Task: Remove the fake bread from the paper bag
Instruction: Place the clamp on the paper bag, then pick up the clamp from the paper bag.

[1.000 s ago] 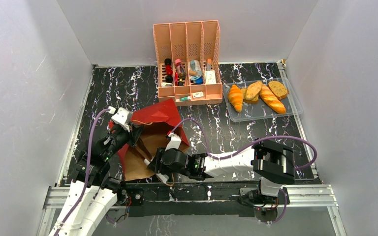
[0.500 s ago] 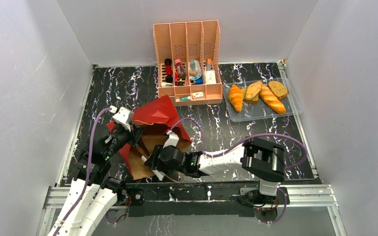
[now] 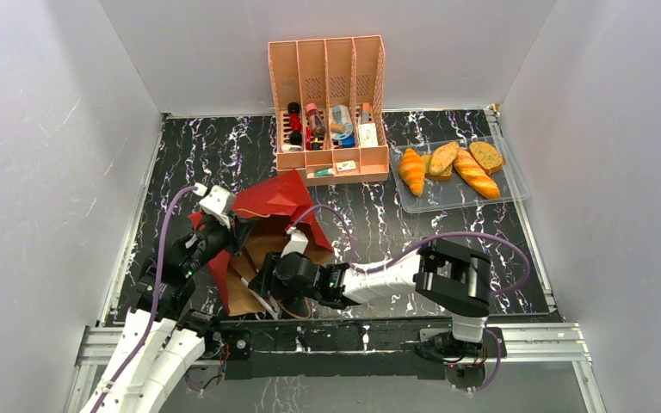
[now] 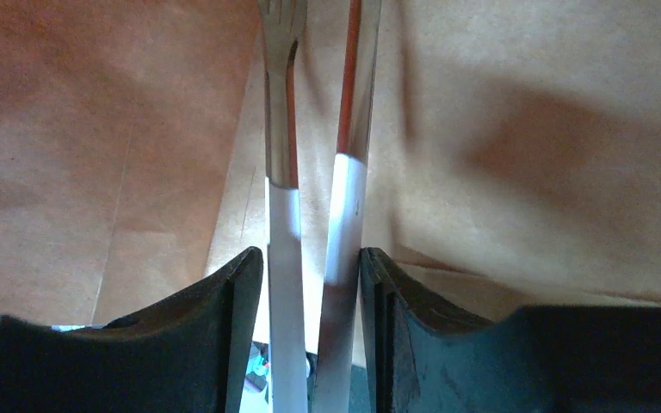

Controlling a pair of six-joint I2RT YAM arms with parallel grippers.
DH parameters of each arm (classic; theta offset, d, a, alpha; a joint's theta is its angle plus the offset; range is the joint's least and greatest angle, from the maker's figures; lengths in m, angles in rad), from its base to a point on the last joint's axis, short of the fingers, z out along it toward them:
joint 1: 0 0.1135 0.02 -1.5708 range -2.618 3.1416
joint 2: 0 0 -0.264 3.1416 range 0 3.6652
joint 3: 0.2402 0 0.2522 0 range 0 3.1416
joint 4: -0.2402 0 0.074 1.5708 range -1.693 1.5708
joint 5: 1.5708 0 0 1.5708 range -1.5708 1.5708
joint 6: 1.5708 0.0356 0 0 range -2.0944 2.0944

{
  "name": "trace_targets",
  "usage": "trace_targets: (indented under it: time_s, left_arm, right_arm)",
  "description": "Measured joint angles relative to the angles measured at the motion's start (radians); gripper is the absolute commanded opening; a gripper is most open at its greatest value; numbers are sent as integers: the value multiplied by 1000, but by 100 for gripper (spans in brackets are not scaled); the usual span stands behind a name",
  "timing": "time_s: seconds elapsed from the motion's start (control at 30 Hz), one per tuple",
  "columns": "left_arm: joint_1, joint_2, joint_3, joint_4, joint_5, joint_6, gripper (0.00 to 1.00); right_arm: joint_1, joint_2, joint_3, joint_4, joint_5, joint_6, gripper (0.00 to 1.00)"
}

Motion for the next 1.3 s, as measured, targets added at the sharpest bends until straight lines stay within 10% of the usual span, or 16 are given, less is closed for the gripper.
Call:
trace_targets:
  time_s: [1.3]
  left_arm:
    - [1,73,0,4,44,-8,0]
  right_arm:
    - [47,129,145,-172,224,-442,65]
